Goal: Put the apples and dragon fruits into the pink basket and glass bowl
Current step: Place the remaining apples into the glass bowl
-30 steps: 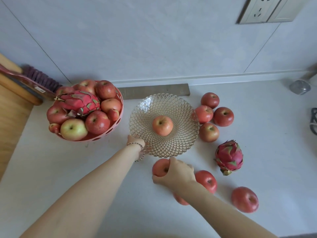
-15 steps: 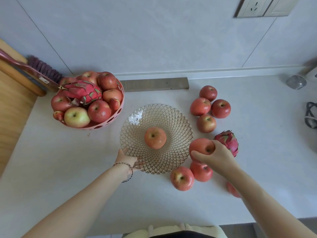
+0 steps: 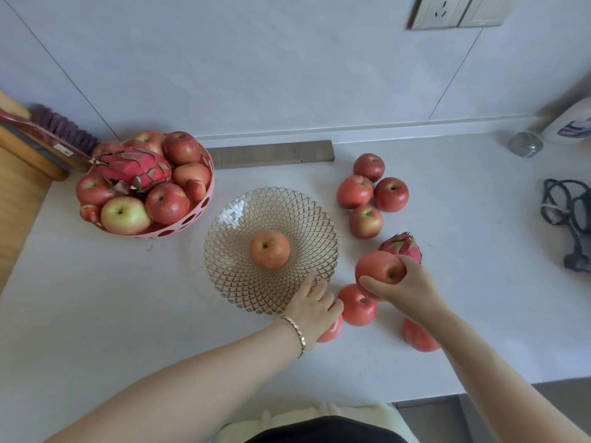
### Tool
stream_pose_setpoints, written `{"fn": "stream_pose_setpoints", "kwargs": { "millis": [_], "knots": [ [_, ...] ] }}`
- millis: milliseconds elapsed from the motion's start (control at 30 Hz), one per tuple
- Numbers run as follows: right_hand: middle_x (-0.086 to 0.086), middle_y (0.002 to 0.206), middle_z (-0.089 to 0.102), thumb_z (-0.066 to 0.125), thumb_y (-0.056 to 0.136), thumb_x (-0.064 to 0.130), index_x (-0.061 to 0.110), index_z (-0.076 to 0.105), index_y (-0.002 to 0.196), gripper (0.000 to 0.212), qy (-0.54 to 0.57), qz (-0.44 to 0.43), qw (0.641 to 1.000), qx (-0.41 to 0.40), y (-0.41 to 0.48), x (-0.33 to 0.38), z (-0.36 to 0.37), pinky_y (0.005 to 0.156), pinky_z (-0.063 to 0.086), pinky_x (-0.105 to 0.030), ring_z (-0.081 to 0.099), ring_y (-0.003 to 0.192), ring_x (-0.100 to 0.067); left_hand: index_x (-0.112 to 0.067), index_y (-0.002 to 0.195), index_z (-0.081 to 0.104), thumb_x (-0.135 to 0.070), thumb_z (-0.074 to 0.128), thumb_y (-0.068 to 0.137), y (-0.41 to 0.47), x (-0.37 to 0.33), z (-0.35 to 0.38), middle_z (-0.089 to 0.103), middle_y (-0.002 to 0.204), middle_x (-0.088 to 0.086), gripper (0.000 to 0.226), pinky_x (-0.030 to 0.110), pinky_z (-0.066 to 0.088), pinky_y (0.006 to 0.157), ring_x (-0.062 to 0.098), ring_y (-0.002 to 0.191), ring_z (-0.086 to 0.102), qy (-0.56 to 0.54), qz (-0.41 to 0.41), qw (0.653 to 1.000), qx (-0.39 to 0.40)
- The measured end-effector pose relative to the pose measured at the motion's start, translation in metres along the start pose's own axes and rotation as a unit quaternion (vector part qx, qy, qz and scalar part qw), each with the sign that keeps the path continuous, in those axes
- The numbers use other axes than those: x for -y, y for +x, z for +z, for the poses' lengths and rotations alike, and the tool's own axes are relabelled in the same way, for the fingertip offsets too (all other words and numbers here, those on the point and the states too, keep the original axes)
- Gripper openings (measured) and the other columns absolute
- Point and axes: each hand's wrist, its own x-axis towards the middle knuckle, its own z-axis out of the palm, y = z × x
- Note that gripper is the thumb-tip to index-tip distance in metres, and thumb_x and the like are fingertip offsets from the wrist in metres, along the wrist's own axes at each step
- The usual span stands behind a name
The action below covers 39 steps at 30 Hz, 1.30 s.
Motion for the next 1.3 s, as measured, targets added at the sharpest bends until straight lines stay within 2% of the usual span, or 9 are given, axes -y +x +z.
{"fn": "stream_pose_setpoints", "kwargs": {
  "millis": [100,200,300,400,500,733,833,1133,1300],
  "knots": [
    [0.011,0.080,0.054,0.077,0.064,0.038,0.019,0.054,0.110,0.055,0.008,0.000,1.000,0.004,-0.001,-0.004,-0.002,0.056,0.035,-0.019,0.051,0.073,-0.005,-0.004,0.138,0.026,-0.036,0.072,0.070,-0.002,0.001,0.000,0.037,0.141,0.016,0.088,0.054,-0.007,0.115,0.032,0.142,0.012,-0.020,0.012,1.000,-0.018],
    [0.009,0.082,0.055,0.077,0.064,0.038,0.019,0.055,0.110,0.055,0.012,0.002,1.000,0.014,0.000,-0.008,-0.004,0.056,0.036,-0.020,0.053,0.075,-0.009,-0.011,0.131,0.038,-0.049,0.068,0.060,-0.015,0.002,-0.003,0.045,0.132,0.008,0.085,0.044,0.017,0.109,0.027,0.132,0.030,-0.167,-0.004,0.982,-0.087],
    [0.009,0.084,0.055,0.077,0.067,0.036,0.018,0.053,0.115,0.056,0.018,0.004,1.000,0.022,0.002,-0.004,-0.002,0.057,0.036,-0.021,0.052,0.076,-0.009,-0.017,0.121,0.047,-0.047,0.069,0.052,-0.033,0.023,-0.010,0.056,0.116,0.001,0.078,0.034,0.034,0.088,0.025,0.108,0.054,-0.292,-0.080,0.928,-0.218],
    [0.000,0.102,0.052,0.077,0.068,0.031,0.018,0.040,0.128,0.071,0.041,0.001,0.999,0.034,0.007,0.006,0.004,0.074,0.036,-0.026,0.051,0.089,-0.017,-0.015,0.124,0.045,-0.032,0.080,0.055,-0.045,0.063,-0.020,0.051,0.121,0.005,0.079,0.037,0.046,0.093,0.026,0.110,0.053,-0.393,-0.193,0.857,-0.274],
    [-0.003,0.107,0.050,0.078,0.067,0.032,0.014,0.035,0.128,0.076,0.044,-0.009,0.998,0.036,0.015,0.024,0.015,0.077,0.036,-0.029,0.050,0.093,-0.019,-0.013,0.131,0.040,-0.020,0.082,0.060,-0.055,0.107,-0.017,0.044,0.129,0.010,0.083,0.036,0.040,0.100,0.026,0.118,0.046,-0.412,-0.327,0.812,-0.252],
    [-0.003,0.112,0.049,0.079,0.064,0.031,0.010,0.043,0.123,0.072,0.000,-0.098,0.994,0.037,0.068,0.085,0.053,0.060,0.037,-0.016,0.050,0.092,-0.015,-0.016,0.138,0.032,-0.011,0.076,0.065,-0.041,0.167,-0.002,0.040,0.138,0.008,0.085,0.042,0.043,0.099,0.031,0.123,0.041,-0.294,-0.326,0.886,-0.149],
    [-0.002,0.114,0.047,0.078,0.062,0.030,0.013,0.043,0.122,0.071,-0.037,-0.135,0.989,0.039,0.092,0.108,0.072,0.074,0.047,-0.025,0.050,0.092,-0.015,-0.014,0.140,0.028,-0.003,0.069,0.071,-0.025,0.174,-0.001,0.034,0.145,0.006,0.081,0.041,0.045,0.099,0.031,0.127,0.036,-0.246,-0.274,0.923,-0.111],
    [-0.005,0.121,0.050,0.080,0.060,0.023,0.015,0.040,0.124,0.076,-0.200,-0.236,0.945,0.112,0.133,0.129,0.114,0.083,0.045,-0.030,0.052,0.103,-0.022,-0.014,0.142,0.026,-0.002,0.064,0.078,0.004,0.186,0.012,0.026,0.149,0.006,0.076,0.042,0.035,0.109,0.030,0.136,0.026,-0.196,-0.243,0.943,-0.111],
    [-0.007,0.134,0.035,0.073,0.067,0.023,0.019,0.037,0.134,0.076,-0.247,-0.265,0.927,0.098,0.136,0.123,0.116,0.098,0.042,-0.038,0.039,0.122,-0.028,-0.015,0.146,0.017,-0.001,0.057,0.083,0.006,0.188,0.013,0.014,0.154,0.013,0.076,0.047,0.028,0.114,0.035,0.143,0.011,-0.154,-0.236,0.953,-0.111]
  ]
}}
